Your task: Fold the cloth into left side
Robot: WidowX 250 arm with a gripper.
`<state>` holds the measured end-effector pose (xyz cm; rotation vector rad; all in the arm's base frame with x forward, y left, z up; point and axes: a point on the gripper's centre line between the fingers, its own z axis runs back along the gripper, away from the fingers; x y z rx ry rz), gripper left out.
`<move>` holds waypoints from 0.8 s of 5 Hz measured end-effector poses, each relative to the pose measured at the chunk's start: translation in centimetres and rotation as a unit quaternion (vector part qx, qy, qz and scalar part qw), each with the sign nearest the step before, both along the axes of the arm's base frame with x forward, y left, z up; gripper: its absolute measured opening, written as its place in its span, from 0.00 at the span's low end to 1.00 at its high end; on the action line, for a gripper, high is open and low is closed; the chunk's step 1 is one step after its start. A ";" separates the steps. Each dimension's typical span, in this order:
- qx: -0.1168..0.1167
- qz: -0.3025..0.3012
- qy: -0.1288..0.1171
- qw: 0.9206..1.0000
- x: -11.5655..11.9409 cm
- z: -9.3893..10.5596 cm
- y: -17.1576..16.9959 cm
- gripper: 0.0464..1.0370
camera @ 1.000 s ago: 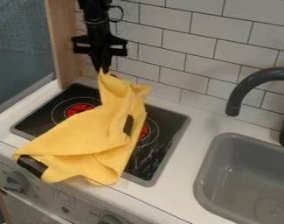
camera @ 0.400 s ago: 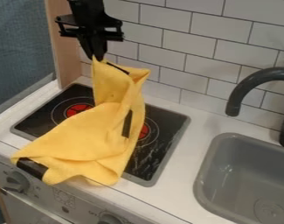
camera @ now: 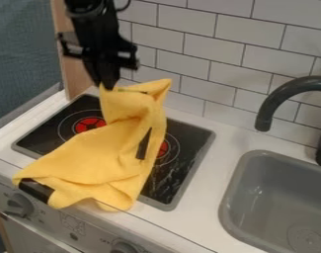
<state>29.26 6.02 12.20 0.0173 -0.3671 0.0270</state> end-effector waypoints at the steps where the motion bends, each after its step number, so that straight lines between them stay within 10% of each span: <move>1: 0.006 -0.003 0.042 0.999 -2.1 -2.4 0.0 0.00; 4: 0.027 -0.044 0.175 0.983 -4.2 -11.8 0.9 0.00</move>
